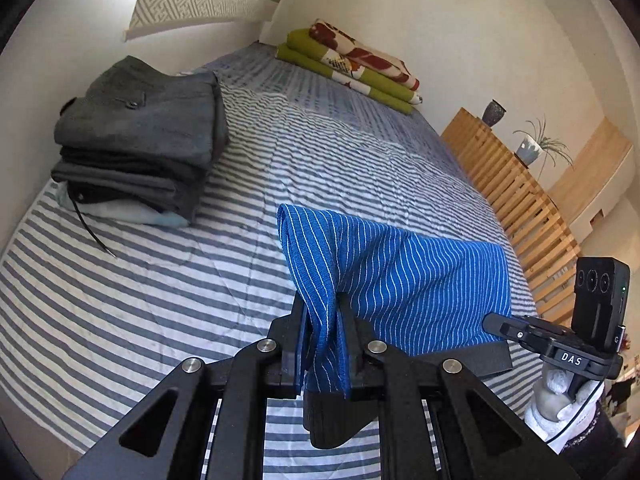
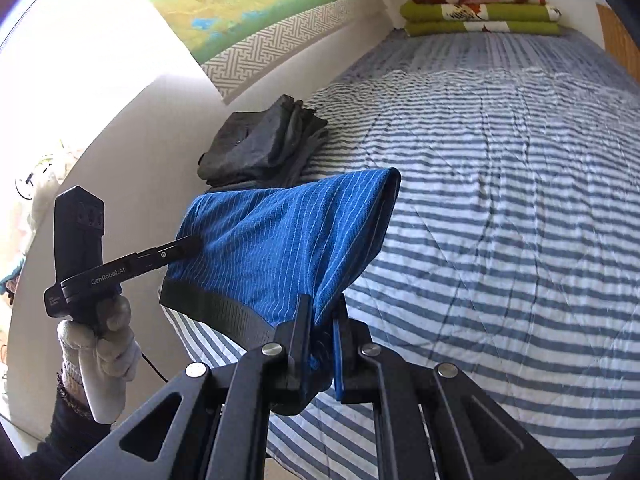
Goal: Fold small clothes
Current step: 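Carry the folded shorts with the left tool onto the grey clothes stack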
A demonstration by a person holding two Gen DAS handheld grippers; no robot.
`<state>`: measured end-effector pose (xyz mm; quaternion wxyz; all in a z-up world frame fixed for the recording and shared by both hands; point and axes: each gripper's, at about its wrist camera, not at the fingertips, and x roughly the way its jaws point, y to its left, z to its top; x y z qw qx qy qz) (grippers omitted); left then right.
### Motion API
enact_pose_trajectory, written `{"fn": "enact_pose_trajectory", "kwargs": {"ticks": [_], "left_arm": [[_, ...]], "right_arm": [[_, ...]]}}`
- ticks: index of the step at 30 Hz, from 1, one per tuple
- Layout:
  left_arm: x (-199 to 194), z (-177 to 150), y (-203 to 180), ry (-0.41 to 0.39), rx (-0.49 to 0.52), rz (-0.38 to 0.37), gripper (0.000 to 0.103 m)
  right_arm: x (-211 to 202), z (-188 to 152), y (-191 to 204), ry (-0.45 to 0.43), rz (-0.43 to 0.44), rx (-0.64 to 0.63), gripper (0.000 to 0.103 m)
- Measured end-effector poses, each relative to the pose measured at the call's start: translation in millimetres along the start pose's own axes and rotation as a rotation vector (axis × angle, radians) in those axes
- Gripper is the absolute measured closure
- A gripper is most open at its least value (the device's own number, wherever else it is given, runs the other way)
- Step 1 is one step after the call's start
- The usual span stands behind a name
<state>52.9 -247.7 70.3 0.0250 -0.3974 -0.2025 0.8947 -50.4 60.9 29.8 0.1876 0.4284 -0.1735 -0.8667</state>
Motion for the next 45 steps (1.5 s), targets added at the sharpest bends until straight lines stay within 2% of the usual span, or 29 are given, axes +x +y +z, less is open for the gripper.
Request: {"fn": "enact_pose_trajectory", "kwargs": {"ticks": [10,15,19,24,28,35,37,38,40,41,43,45], "left_arm": [[-52.5,106.9,72.9,-0.147,-0.019,0.144,0.09],[-58.5,162.7,123.4,-0.211,-0.059,0.22,0.09],[-46.9,203.0,163.3,-0.244,-0.095,0.266,0.09],[-16.9,236.6,215.3,-0.247,-0.131,0.312,0.09],[15.6,251.5,252.7,-0.232,-0.174,0.315,0.09],[73.3,259.3,297.4,-0.199,-0.199,0.342,0.09],[91.4,256.3,303.5,-0.188,-0.19,0.384,0.088],[99.8,255.9,307.4,-0.174,-0.195,0.4,0.083],[108.4,256.1,314.1,-0.148,-0.222,0.395,0.067],[106.5,255.9,317.9,-0.164,-0.249,0.395,0.059],[94.1,252.5,317.4,-0.239,-0.272,0.406,0.055],[84.4,252.1,315.1,-0.295,-0.276,0.437,0.055]], "right_arm": [[35.2,105.4,91.2,-0.074,0.016,-0.171,0.095],[80.6,152.3,128.4,-0.091,0.027,-0.218,0.095],[127.6,184.8,149.8,-0.105,0.002,-0.25,0.095],[186.9,221.2,161.1,-0.117,-0.022,-0.256,0.095],[230.4,239.7,158.2,-0.106,-0.026,-0.23,0.095],[289.8,245.8,148.1,-0.067,-0.076,-0.225,0.095],[305.1,247.9,145.2,-0.056,-0.094,-0.224,0.095],[313.2,248.6,142.7,-0.041,-0.099,-0.222,0.095],[331.1,249.5,135.9,0.023,-0.118,-0.219,0.09],[333.9,249.2,131.3,0.027,-0.144,-0.21,0.087],[328.3,248.1,119.9,0.012,-0.164,-0.173,0.073],[314.1,247.6,110.9,-0.033,-0.169,-0.149,0.073]]}}
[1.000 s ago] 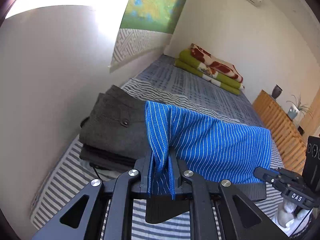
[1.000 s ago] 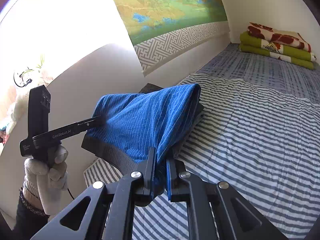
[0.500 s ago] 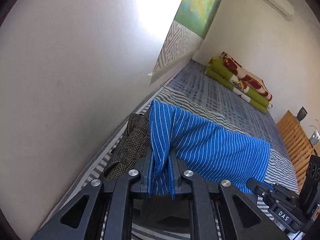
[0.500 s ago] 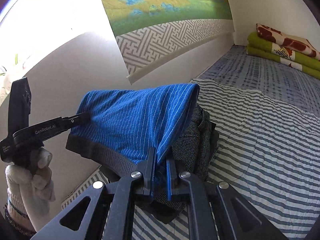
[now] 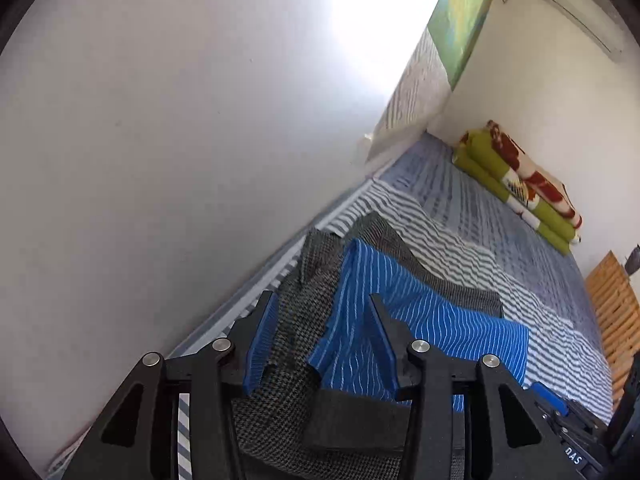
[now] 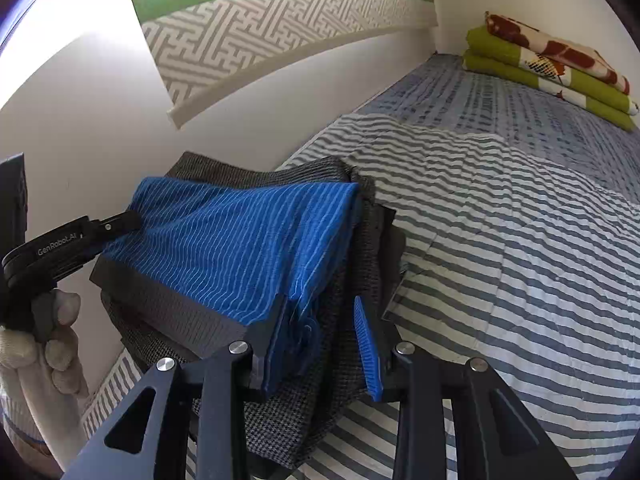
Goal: Fold small clothes
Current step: 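Carry the folded shorts with the left tool onto the grey clothes stack, then open the left tool and withdraw both tools from the stack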
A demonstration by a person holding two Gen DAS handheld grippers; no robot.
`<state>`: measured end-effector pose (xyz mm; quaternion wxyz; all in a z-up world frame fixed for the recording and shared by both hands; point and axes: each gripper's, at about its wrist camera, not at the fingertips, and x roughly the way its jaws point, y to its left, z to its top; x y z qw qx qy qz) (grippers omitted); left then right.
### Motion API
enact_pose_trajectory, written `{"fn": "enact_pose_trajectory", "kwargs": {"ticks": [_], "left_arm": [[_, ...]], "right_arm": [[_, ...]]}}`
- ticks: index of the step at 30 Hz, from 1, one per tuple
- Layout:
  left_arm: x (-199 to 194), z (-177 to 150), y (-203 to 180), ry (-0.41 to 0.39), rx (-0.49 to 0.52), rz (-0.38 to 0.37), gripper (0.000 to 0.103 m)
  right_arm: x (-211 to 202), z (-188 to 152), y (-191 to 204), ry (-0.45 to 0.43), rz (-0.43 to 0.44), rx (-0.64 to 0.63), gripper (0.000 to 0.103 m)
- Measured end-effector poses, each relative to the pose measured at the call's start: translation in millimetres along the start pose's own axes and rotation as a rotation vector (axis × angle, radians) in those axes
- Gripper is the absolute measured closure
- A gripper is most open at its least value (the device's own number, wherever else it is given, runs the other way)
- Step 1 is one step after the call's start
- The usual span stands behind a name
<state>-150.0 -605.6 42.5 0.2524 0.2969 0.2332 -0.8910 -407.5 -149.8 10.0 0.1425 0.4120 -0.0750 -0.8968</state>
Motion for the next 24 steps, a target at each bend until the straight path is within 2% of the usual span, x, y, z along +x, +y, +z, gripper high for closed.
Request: {"fn": "enact_pose_trajectory", "kwargs": {"ticks": [3,5,8,10,11,12,13,14,16,20,22,24], "left_arm": [[-6.0,-0.7,-15.2,-0.02,0.034,-0.063,0.057],[-3.1,-3.9,-31.8,-0.012,0.08,-0.115,0.065],[12.0,-8.9,-49.0,0.021,0.141,-0.122,0.069],[32.4,-8.4,-46.2,0.071,0.098,-0.112,0.069],[44.7,-7.4,-40.9,0.093,0.069,-0.084,0.073],[53.0,-7.8,-36.0,0.106,0.044,-0.043,0.092],[64.2,-8.5,-30.9,0.117,0.026,-0.017,0.101],[75.2,-10.2,-27.5,0.129,0.019,-0.007,0.103],[82.7,-13.2,-24.3,0.12,0.01,-0.024,0.103],[76.2,-13.8,-20.5,0.119,-0.004,-0.036,0.103],[65.9,-18.4,-21.3,0.109,0.03,-0.02,0.102],[50.5,-26.3,-22.2,0.114,0.055,0.003,0.091]], "right_arm": [[-21.5,-2.7,-0.6,-0.095,-0.002,-0.028,0.073],[-28.7,-4.5,7.3,-0.136,0.044,-0.058,0.073],[-22.0,-6.2,23.0,-0.113,0.095,-0.096,0.073],[-12.1,-8.4,29.9,-0.079,0.075,-0.118,0.074],[-5.9,-11.4,30.6,-0.058,0.072,-0.12,0.075],[1.2,-13.9,30.0,-0.033,0.068,-0.122,0.075],[8.0,-17.1,27.6,-0.009,0.065,-0.125,0.076],[14.0,-20.8,24.3,0.012,0.059,-0.132,0.077],[20.2,-27.2,18.4,0.033,0.034,-0.148,0.077],[19.2,-30.0,12.2,0.054,0.058,-0.142,0.077],[13.0,-34.9,11.1,0.065,0.05,-0.167,0.077],[4.5,-41.9,7.9,0.07,0.033,-0.179,0.077]]}}
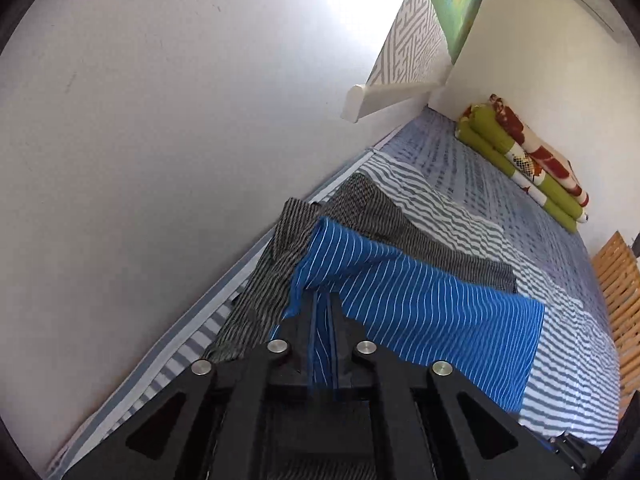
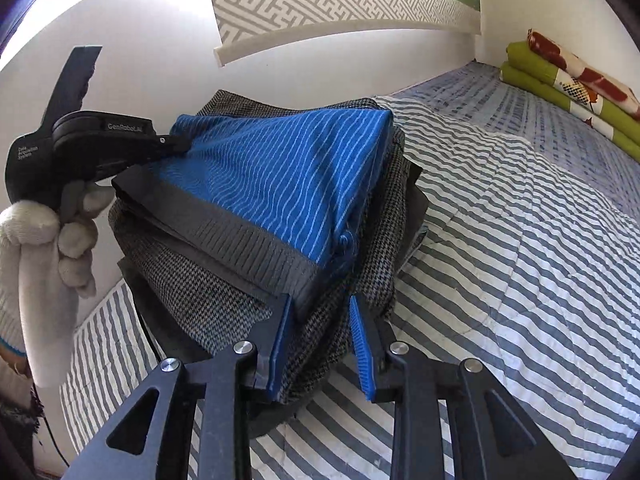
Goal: Fold small clothes
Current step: 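Open the left tool and withdraw both tools from the stack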
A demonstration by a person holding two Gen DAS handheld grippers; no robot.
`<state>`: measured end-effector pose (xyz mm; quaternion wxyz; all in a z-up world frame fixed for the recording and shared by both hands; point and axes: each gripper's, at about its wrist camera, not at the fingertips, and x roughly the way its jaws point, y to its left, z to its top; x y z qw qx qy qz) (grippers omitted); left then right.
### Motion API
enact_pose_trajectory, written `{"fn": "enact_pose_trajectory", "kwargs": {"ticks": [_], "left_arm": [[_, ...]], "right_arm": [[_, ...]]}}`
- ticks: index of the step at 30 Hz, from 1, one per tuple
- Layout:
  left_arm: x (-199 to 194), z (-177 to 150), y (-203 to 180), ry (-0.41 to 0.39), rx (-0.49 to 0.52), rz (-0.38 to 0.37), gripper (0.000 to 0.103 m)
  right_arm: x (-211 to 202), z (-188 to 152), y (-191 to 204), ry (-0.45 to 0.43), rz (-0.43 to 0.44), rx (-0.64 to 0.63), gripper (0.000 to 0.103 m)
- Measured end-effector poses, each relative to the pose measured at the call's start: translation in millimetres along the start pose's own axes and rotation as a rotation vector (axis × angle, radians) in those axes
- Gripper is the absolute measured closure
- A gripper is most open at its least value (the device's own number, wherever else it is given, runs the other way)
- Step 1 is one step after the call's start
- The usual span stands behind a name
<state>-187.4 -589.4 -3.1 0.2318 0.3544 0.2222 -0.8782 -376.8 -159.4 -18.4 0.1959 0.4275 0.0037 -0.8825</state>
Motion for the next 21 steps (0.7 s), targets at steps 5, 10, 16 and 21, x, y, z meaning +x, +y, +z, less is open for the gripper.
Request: {"fn": "enact_pose_trajectory", "kwargs": {"ticks": [5,10,16,21], "left_arm": [[-52.3,-40.6,2.8,-0.002,0.039,0.05,0.044],[-96.5,-93.8,-3.8,0.042,0.047,0.065,0.043],[-186.6,-179.7,-36.7,0.039,0.093,0.025,0.042],[-266.9,-252.0,-86.7,0.003,0.18,-0.024,0.036]], "right_arm": [[-33.8,-25.2,-18.4,0.015,0.004,0.047,0.077],[-84.8,-60.1,-34.0,0.018,0.019,0.079,0.077],[-158.7,-117.1,-41.1,0.011,-0.009,0.089,0.076],[-223.8,-166.4,-42.0,-0.026,-0.043,0.088,0.073]]}}
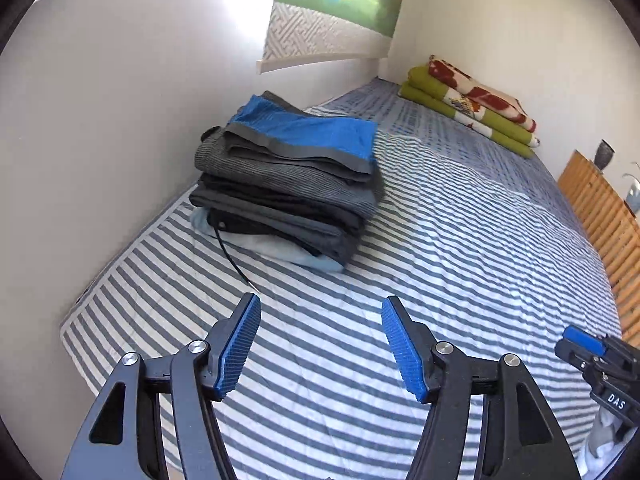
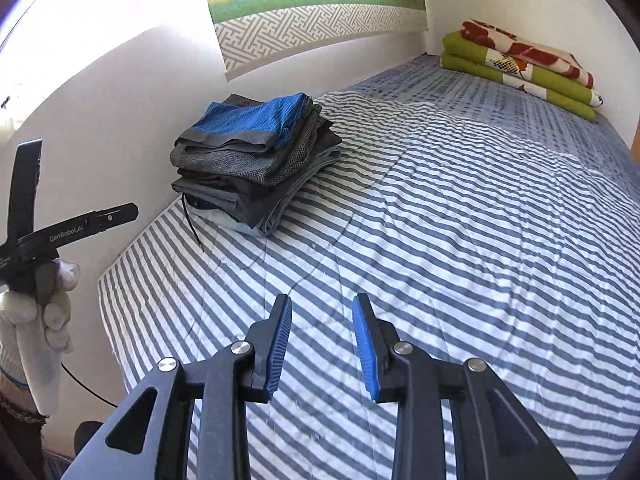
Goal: Fold small clothes
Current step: 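Open the left tool and withdraw both tools from the stack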
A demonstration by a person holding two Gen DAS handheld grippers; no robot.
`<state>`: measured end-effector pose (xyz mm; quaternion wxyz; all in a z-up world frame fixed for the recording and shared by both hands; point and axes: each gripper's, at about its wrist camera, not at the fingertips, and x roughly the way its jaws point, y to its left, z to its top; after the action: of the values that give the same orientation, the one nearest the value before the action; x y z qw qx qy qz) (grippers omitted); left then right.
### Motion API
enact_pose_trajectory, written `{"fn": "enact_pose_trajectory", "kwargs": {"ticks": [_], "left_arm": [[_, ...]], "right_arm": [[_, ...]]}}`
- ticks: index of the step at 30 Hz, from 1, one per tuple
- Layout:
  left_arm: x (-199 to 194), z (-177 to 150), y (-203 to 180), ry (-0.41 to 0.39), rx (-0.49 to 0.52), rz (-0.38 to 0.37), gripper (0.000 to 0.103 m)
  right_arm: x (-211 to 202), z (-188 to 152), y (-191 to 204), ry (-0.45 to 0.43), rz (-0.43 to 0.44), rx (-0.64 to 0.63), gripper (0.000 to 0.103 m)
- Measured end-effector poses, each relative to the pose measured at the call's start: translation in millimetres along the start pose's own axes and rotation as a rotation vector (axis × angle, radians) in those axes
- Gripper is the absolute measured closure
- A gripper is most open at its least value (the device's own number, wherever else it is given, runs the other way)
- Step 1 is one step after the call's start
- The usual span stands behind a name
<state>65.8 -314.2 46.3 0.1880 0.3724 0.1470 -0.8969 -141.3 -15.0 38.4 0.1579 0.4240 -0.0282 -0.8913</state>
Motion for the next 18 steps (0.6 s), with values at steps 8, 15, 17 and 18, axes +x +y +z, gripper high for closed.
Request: {"fn": "enact_pose_trajectory", "kwargs": {"ticks": [8,15,17,18], "left_arm": [[-97.2,-76.5,-78.9,-0.05,0.087,-0.089,0.025],[-154.0,-143.3,-120.3,-0.068,0.147,-0.08,0.019],[-165.6,-163.4,-128.8,-0.052,0.16,-0.102,0.017],[-170.2,-172.4,-132.1,-0.048,0.161,-0.11,0.014]], "right_arm": [[-95.8,-74.5,-10.5,-0.084,-0.153,0.021,0.055],[-153.1,-128.6,-8.6,-0.145,-0.242,0.068,0.044],[-165.8,-141.9,-6.8,-0.157,-0.253,0.086,0.044],[-171.7,-148.3,-5.2,-0.163,-0.262,0.093,0.042]]}}
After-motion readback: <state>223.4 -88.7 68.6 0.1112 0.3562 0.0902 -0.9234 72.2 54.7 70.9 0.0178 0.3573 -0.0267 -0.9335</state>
